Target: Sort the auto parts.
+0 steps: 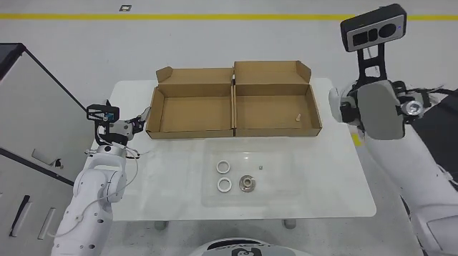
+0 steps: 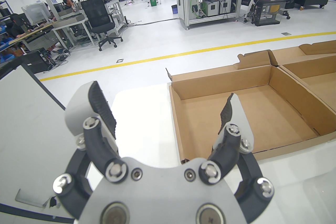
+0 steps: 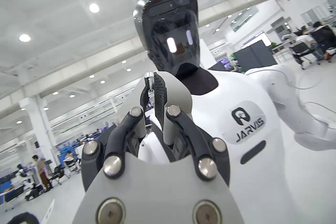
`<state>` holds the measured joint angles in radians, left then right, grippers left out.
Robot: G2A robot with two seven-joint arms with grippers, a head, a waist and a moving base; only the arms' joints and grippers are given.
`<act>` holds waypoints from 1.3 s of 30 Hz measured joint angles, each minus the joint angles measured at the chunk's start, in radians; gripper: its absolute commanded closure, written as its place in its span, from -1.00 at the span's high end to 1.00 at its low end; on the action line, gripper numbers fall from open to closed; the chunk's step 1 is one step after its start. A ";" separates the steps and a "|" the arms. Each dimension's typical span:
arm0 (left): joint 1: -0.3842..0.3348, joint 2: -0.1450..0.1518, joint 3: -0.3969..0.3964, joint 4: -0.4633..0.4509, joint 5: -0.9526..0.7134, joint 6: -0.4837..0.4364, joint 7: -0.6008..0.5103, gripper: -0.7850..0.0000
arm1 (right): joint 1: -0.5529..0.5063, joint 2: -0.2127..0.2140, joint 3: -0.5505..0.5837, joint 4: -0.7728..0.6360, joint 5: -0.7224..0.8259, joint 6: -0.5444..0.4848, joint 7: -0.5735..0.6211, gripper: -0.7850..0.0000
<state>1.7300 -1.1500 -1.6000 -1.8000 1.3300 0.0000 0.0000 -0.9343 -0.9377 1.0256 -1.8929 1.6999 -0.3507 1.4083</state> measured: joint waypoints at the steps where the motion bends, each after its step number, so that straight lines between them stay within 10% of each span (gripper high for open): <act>1: 0.000 0.000 0.000 0.000 0.000 0.000 0.000 1.00 | -0.001 -0.004 -0.002 0.000 0.010 0.005 0.004 -1.00; 24: 0.000 0.000 0.000 0.000 0.000 0.000 0.000 1.00 | -0.029 -0.033 0.103 -0.007 -0.479 0.091 -0.225 -1.00; 39: 0.000 0.000 0.000 0.000 0.000 0.000 0.000 1.00 | -0.089 -0.078 0.106 -0.016 -0.213 0.082 -0.184 -1.00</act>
<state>1.7300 -1.1500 -1.6000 -1.8000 1.3300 0.0000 0.0000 -1.0233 -1.0159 1.1313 -1.9088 1.4869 -0.2686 1.2246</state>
